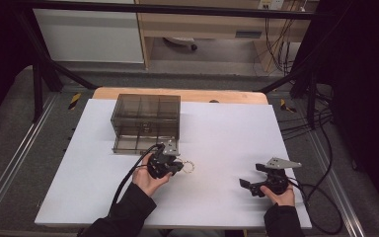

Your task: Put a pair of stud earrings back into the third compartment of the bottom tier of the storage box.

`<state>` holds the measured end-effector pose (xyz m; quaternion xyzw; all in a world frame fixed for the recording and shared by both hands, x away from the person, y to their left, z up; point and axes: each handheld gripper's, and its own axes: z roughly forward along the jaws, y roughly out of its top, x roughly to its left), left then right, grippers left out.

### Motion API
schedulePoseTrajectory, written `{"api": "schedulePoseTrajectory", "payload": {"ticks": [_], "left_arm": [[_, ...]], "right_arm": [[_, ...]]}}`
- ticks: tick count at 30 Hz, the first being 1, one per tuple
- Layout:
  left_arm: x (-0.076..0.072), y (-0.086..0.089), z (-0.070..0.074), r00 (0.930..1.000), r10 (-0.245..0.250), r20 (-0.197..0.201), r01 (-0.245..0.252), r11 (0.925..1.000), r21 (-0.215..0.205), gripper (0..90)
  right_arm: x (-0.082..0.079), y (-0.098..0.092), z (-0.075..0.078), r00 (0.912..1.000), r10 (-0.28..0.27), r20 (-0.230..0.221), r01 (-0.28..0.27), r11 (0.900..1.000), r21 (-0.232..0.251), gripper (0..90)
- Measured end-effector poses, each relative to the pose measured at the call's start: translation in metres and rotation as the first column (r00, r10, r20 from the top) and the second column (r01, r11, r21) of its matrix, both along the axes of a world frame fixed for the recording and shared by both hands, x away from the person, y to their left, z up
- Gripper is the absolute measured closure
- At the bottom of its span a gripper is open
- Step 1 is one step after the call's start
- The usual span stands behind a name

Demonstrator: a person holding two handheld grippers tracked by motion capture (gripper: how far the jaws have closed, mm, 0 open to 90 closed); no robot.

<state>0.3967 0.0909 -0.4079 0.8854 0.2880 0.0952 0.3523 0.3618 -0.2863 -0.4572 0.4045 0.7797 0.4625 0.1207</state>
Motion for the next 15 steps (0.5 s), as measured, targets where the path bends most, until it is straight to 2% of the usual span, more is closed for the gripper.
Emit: {"api": "schedulePoseTrajectory", "payload": {"ticks": [15], "left_arm": [[0.002,0.013,0.013,0.9998,0.01,0.014,-0.01,0.9999,0.003,85.5]], "right_arm": [[0.0,0.0,0.0,1.0,0.0,0.001,0.0,1.0,0.001,0.7]]}}
